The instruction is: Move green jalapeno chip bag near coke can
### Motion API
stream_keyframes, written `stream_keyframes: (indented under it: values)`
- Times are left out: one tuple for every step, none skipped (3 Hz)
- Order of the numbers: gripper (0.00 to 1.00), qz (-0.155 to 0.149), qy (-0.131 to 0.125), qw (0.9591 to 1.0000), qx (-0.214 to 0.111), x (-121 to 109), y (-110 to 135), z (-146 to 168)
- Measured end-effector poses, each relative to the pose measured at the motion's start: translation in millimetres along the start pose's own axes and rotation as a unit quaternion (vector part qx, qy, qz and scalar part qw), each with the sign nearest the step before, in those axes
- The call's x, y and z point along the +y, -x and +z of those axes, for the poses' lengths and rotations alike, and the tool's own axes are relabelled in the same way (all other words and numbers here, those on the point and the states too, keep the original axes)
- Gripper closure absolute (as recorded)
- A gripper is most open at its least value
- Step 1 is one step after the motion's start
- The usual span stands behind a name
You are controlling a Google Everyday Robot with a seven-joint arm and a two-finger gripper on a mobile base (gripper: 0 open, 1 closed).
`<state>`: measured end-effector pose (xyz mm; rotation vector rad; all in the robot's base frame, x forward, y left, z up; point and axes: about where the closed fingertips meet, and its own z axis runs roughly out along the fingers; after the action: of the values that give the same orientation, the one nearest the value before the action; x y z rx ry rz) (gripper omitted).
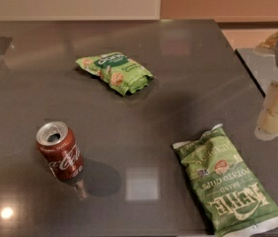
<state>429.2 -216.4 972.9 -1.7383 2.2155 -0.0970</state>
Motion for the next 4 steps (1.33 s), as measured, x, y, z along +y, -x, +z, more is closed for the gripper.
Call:
stream_keyframes:
  values:
    - [0.0,0.007,0.017,0.9997,-0.013,19.8,-10.5,11.2]
    - [0.0,0.01,0.04,0.9986,-0.034,39.7,-14.6,31.2]
    - [0.0,0.013,0.066,0.9964,-0.051,59.1,-14.1,59.5]
    - [0.0,0.012,0.087,0.9943,-0.061,76.7,-7.4,83.5]
